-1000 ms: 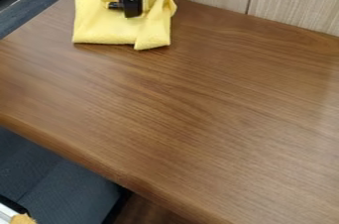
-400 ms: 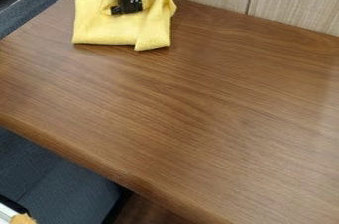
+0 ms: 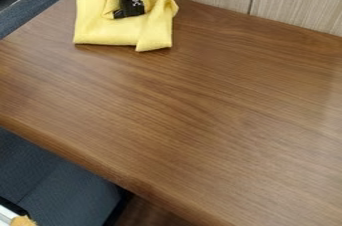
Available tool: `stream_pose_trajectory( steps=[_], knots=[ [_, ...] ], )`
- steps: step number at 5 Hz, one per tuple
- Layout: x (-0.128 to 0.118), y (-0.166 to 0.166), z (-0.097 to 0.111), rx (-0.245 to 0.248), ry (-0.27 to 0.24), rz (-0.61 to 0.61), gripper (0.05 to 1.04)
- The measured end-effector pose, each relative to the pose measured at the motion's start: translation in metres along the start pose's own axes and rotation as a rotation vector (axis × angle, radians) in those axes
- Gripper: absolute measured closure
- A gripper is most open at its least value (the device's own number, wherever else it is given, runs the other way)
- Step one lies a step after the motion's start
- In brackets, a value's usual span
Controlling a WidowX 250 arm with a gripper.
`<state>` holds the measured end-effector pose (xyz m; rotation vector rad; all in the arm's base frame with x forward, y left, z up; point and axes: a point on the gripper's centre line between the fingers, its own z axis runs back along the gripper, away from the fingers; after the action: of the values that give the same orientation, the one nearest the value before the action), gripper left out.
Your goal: Unfold the yellow cloth on the table from top left to bottom right
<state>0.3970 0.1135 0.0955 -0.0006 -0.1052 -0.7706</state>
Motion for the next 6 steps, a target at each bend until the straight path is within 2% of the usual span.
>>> stream_pose_trajectory(
  steps=[1,2,3,4,5,6],
  knots=[
    [-0.001,-0.011,0.021,0.028,-0.036,-0.026,1.016],
    [-0.002,-0.030,0.052,0.058,-0.091,-0.057,1.016],
    [-0.012,-0.057,0.073,0.064,-0.116,-0.075,1.016],
    [-0.035,-0.093,0.067,0.016,-0.084,-0.038,1.016],
    [-0.060,-0.120,0.049,0.018,-0.004,-0.019,1.016],
    [-0.068,-0.134,0.028,0.043,0.063,0.034,1.016]
  ],
)
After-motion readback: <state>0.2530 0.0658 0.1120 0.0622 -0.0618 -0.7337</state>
